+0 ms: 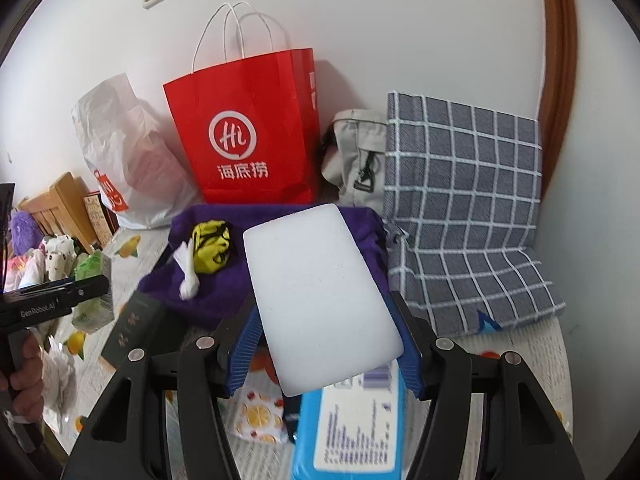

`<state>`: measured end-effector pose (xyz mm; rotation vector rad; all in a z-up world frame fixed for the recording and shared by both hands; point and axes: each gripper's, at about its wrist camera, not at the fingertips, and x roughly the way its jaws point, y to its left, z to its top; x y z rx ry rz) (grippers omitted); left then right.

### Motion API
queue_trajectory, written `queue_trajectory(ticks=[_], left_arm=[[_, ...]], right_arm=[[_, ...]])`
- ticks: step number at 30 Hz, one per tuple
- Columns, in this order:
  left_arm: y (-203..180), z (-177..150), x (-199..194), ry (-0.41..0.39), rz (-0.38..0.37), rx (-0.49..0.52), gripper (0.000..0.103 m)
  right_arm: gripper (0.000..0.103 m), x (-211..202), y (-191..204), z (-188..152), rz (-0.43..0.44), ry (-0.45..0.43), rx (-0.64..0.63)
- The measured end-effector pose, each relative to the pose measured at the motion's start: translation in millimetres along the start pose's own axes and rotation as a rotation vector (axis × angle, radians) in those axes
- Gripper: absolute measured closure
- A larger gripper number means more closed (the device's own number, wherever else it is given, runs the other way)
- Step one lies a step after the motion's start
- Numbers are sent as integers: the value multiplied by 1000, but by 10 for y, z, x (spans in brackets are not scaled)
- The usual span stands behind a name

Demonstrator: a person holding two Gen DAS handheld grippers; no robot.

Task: Organize soft objects
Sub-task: 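Carry the white sponge and green soap bag onto the purple towel with both tools, then open both tools to release the sponge and soap bag onto the towel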

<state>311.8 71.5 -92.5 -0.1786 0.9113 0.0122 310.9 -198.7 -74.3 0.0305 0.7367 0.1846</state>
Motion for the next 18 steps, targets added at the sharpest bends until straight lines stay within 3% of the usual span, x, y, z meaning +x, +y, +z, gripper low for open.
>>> queue_trajectory(ticks=[8, 18], left_arm=[[-221, 358, 232, 19, -1, 46, 42], [-396, 578, 638, 62, -27, 69, 42]], right_arm=[[43, 300, 46, 355, 37, 5, 2], [42, 743, 57, 693, 49, 29, -16]])
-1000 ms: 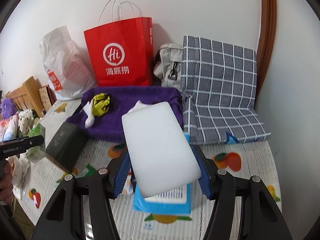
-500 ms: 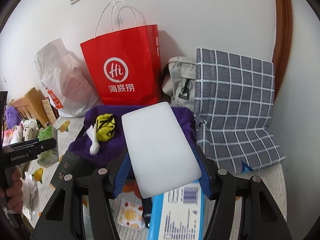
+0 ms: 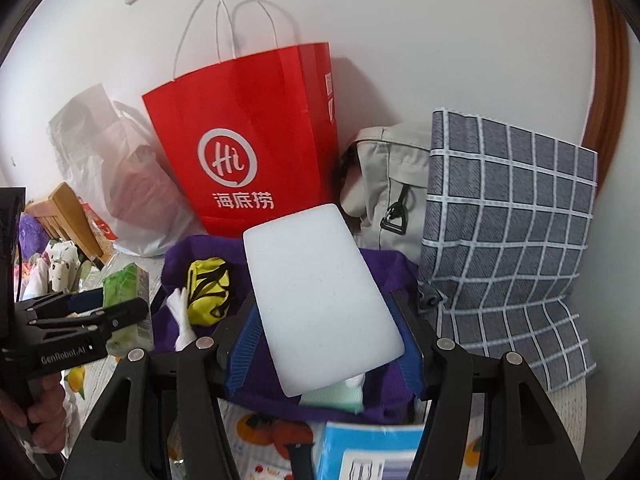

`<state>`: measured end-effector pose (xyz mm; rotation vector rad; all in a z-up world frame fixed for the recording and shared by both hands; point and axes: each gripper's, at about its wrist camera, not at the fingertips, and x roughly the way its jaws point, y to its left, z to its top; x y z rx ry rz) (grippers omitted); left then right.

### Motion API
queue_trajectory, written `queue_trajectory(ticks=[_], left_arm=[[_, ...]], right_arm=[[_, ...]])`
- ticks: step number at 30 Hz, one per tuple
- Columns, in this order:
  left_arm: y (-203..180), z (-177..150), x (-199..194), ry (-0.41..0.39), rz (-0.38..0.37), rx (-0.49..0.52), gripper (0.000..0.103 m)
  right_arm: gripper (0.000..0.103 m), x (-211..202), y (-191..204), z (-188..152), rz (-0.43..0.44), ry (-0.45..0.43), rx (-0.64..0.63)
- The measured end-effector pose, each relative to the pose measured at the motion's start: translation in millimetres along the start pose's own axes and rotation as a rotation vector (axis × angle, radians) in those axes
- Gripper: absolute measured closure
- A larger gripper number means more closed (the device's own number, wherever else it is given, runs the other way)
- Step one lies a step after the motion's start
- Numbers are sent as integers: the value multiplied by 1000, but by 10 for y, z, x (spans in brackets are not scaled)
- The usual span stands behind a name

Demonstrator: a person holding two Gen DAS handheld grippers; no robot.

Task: Organize soft objects
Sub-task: 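Open both tools to release the sponge and soap bag onto the towel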

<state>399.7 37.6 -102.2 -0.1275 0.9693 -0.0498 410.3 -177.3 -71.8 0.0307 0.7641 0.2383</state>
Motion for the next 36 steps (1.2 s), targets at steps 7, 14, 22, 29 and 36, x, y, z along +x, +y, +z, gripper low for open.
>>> queue_trajectory(ticks=[7, 14, 22, 29, 36], left_arm=[[25, 60, 339, 52, -27, -5, 42], [7, 88, 589, 95, -16, 19, 42], [-38, 69, 740, 131, -29, 39, 42], [-79, 17, 897, 170, -40, 41, 42], [-92, 26, 940, 180, -33, 42, 40]], right_arm=[[42, 434, -23, 73, -5, 46, -33], [42, 920, -151, 20, 22, 133, -17], [41, 1262, -262, -75, 17, 212, -3], [37, 1401, -260, -127, 44, 255, 8], [26, 1507, -203, -139, 76, 283, 31]])
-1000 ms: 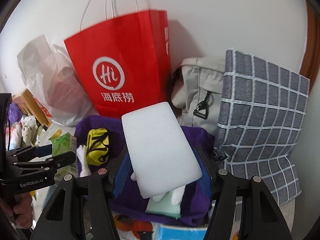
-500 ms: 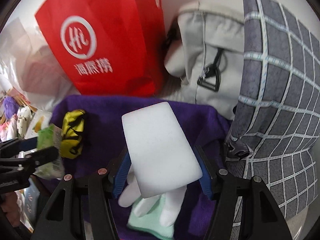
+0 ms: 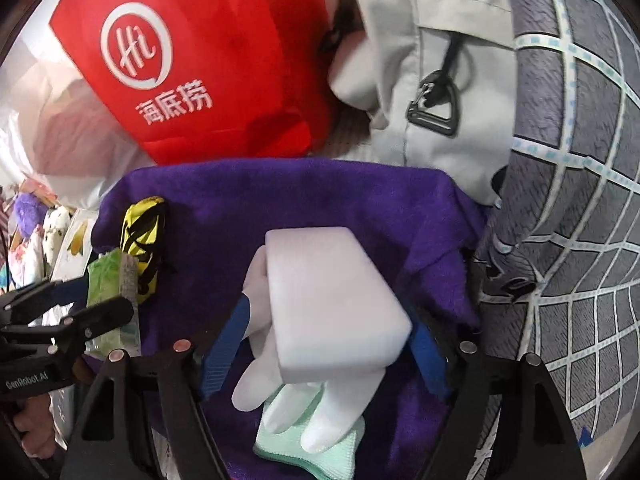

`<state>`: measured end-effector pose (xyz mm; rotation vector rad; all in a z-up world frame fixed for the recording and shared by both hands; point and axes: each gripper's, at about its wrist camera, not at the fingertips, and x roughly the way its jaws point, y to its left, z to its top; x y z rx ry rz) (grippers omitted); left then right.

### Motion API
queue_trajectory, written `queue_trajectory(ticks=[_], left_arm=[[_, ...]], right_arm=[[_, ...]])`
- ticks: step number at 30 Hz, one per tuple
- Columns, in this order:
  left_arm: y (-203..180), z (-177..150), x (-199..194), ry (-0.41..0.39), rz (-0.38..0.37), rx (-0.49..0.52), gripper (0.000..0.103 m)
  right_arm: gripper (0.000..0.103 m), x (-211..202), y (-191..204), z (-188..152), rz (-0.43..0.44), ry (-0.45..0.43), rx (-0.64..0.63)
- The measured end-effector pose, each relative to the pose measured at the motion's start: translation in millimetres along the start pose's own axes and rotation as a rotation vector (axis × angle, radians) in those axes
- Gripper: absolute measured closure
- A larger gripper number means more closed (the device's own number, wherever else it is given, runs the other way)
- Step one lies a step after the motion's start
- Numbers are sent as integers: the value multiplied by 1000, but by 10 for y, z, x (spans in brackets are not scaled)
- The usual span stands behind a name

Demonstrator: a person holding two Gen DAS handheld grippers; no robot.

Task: Organize soft objects
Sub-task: 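Open both tools to release the sponge and soap bag onto the towel, then move both tools back toward the items left on the tablecloth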

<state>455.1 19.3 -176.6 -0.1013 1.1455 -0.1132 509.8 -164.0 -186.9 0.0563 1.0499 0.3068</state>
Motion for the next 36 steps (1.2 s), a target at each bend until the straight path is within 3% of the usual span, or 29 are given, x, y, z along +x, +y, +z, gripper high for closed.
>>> queue_trajectory(ticks=[3, 9, 14, 19, 26, 36], left_arm=[[29, 36, 33, 12, -25, -29, 34], [95, 37, -68, -3, -54, -68, 33], [154, 53, -181, -41, -5, -80, 33], [172, 51, -328, -76, 36, -65, 33], [90, -182, -740, -139, 24, -61, 34], [157, -952, -1299, -170, 27, -44, 34]], right_arm=[[26, -89, -29, 4, 23, -26, 17], [26, -362, -19, 32, 33, -105, 28], [26, -590, 4, 29, 37, -157, 20], [27, -863, 110, -96, -25, -217, -21], [51, -1144, 392, -600, -62, -197, -113], [67, -1267, 715, -1523, -37, -119, -138]])
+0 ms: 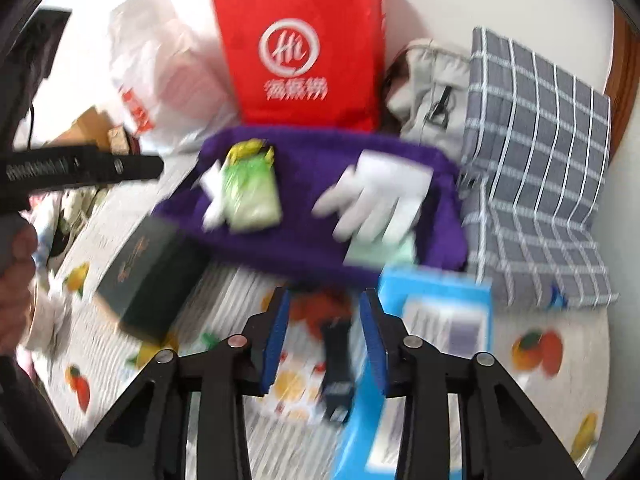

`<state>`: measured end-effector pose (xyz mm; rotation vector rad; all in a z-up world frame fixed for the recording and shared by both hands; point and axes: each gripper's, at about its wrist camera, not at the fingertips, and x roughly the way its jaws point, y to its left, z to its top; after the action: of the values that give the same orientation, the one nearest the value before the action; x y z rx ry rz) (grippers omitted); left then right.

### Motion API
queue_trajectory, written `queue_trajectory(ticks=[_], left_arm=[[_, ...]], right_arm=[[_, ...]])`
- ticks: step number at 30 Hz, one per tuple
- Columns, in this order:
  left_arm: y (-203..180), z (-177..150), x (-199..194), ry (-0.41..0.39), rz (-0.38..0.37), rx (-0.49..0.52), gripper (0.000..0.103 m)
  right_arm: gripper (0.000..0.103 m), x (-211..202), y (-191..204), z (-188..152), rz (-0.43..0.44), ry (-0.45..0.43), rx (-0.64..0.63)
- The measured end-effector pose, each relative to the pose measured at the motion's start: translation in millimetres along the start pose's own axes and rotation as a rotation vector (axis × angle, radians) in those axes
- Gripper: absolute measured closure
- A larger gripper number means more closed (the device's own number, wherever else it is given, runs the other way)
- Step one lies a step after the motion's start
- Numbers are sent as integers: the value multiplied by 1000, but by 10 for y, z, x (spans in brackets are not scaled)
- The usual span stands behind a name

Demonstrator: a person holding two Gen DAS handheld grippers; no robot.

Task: Organize soft objects
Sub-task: 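Move both tools back toward the items left on the tablecloth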

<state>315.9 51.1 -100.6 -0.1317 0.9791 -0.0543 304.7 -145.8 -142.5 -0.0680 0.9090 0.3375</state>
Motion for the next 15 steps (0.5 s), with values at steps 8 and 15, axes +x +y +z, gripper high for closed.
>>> queue_trajectory(ticks=[8, 15], left_arm=[[250, -672, -101, 28, 7, -32, 34], [514, -1056, 24, 66, -29, -96, 34]], right_arm=[[65, 13, 375, -500, 37, 36, -15], [65, 237, 582, -701, -77, 42, -62]])
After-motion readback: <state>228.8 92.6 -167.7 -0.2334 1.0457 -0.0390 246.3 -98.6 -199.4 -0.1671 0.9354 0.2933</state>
